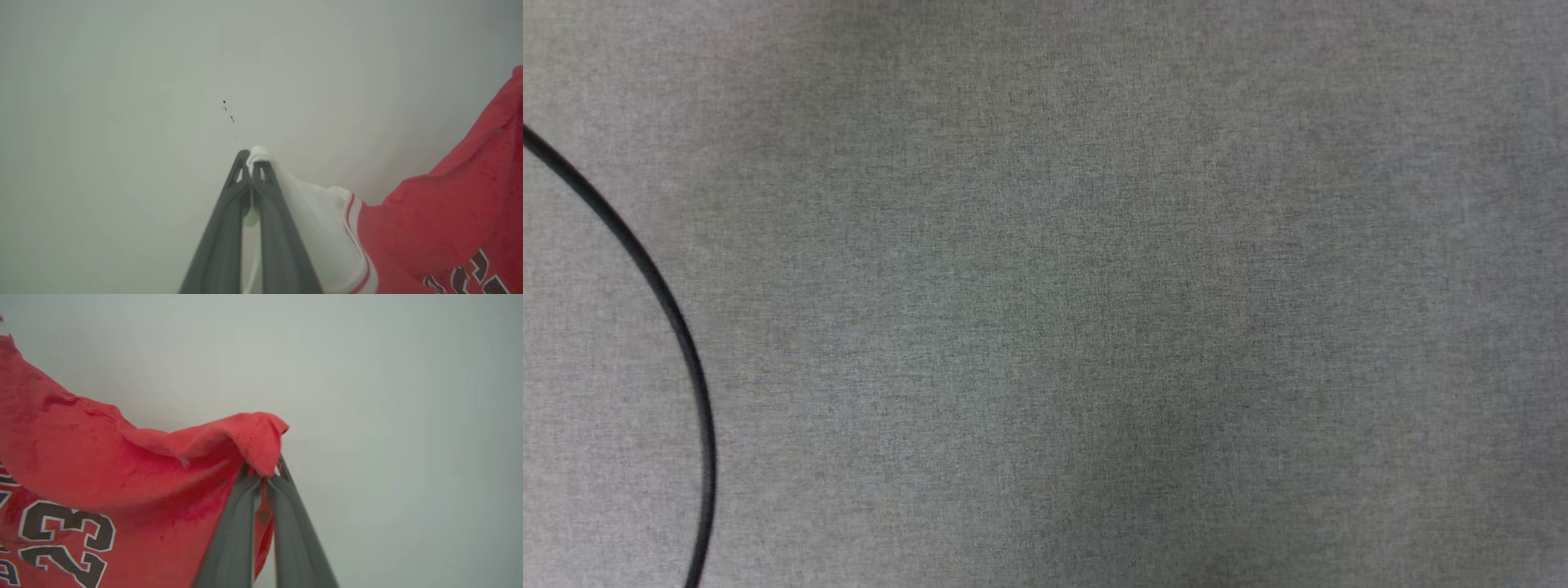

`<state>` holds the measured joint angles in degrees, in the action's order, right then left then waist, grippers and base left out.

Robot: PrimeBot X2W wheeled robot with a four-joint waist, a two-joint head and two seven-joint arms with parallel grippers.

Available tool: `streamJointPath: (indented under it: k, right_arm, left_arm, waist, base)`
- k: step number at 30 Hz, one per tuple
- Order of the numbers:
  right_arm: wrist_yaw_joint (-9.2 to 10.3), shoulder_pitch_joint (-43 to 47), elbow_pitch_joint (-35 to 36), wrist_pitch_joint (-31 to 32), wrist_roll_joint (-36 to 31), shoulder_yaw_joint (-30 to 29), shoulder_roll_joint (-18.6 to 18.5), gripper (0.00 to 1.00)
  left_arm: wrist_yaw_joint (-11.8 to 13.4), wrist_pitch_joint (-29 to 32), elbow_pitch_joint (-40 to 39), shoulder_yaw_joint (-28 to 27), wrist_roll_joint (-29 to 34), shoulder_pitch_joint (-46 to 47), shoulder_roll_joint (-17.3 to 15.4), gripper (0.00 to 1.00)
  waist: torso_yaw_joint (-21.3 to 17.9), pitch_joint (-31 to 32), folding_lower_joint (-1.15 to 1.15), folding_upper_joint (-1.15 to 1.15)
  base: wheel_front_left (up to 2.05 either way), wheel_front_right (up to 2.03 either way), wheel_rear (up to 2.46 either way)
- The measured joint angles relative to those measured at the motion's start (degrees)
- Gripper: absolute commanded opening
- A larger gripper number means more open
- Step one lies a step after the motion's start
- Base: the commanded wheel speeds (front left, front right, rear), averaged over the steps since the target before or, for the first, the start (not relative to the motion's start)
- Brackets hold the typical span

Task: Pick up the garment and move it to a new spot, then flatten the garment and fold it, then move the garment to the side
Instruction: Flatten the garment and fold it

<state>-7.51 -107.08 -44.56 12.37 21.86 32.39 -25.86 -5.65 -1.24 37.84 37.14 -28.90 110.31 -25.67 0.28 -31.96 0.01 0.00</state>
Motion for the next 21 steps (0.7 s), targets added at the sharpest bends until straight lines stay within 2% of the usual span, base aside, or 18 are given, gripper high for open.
streamJointPath:
  k: [4,11,21]
  right_arm:
    - [0.00,2.2,-2.8,-1.3,0.6,2.8,0.7,0.00]
    - [0.00,11.1,-6.2,-4.5,5.0,6.8,2.6,0.00]
    - [0.00,25.7,-7.4,-7.8,12.1,15.0,3.4,0.00]
  left_arm:
    - [-0.8,-1.8,3.4,1.5,-0.7,-2.4,0.9,0.00]
    - [-1.4,-5.4,7.2,4.0,-2.3,-10.8,1.1,0.00]
    - [-1.7,-10.2,8.8,8.6,-5.2,-30.2,0.0,0.00]
  waist:
    - [0.1,-0.3,0.00,0.00]
    - [0.2,0.7,0.00,0.00]
    - [0.1,4.8,-0.01,0.00]
  base:
    - [0.00,0.00,0.00]
    - [0.00,0.00,0.00]
    - [0.00,0.00,0.00]
